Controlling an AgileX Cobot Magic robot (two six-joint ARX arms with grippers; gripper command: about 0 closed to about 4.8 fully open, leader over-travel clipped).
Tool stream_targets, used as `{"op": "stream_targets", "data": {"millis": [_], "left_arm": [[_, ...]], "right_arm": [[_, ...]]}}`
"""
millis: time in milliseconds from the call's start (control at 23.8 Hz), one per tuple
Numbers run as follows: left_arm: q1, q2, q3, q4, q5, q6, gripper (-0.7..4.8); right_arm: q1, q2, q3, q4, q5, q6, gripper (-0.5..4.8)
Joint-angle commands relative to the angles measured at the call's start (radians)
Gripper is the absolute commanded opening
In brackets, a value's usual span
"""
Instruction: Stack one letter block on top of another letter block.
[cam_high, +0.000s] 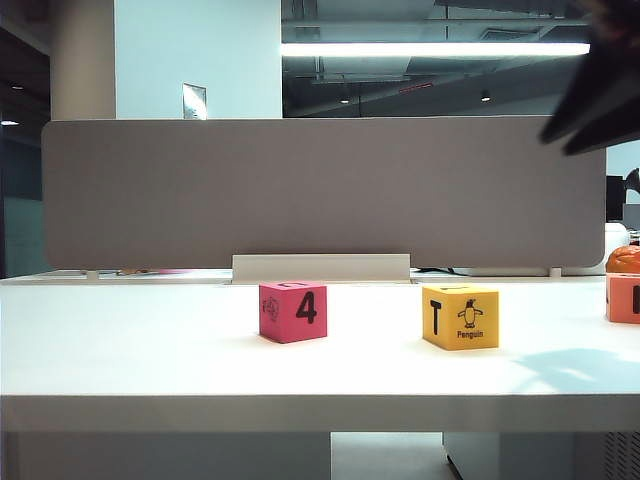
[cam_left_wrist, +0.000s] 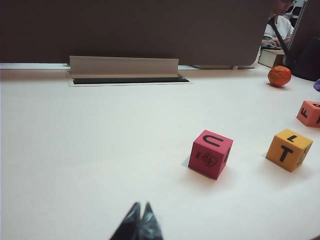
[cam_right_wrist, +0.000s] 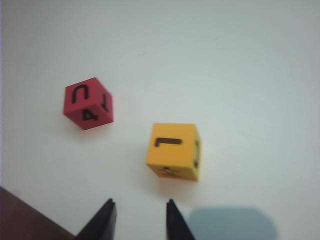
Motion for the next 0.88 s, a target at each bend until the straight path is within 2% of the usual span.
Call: {"op": "stream_targets", "data": {"millis": [42,126,252,336,673,799,883], "left_arm": [[0.002,-0.001,0.005,0.010,-0.016,-0.002,-0.06],[0.002,-0.001,0.005,0.010,-0.027,-0.003,-0.06],[0.002,-0.001,0.005,0.010,-0.031,-0.003,-0.06],[0.002,-0.001,0.005,0.010,-0.036,-0.003,-0.06],[0.002,-0.001,0.005,0.011,-0.037,-0.003,-0.06],[0.002,-0.001,0.005,0.011,-0.037,-0.003,-0.06],[0.002,-0.001,0.005,0.010,-0.037,-0.003,-0.06]], "right_arm": [[0.057,0.094,0.032,0.076,-0.002,-0.004,2.26],[0.086,0.139,0.033,0.116,-0.001,-0.004,2.78],[0.122,0.206,0.046,0.148,0.008,-0.004,4.14],[0.144,0.258,0.064,0.159,0.010,-0.005,4.79],[0.208,0.446,0.178,0.154,0.097,-0.076,4.79],[0.214,0.501,0.217,0.144,0.173,-0.095,4.79],[0.212,0.538,0.234,0.127,0.261,-0.102,4.79]]}}
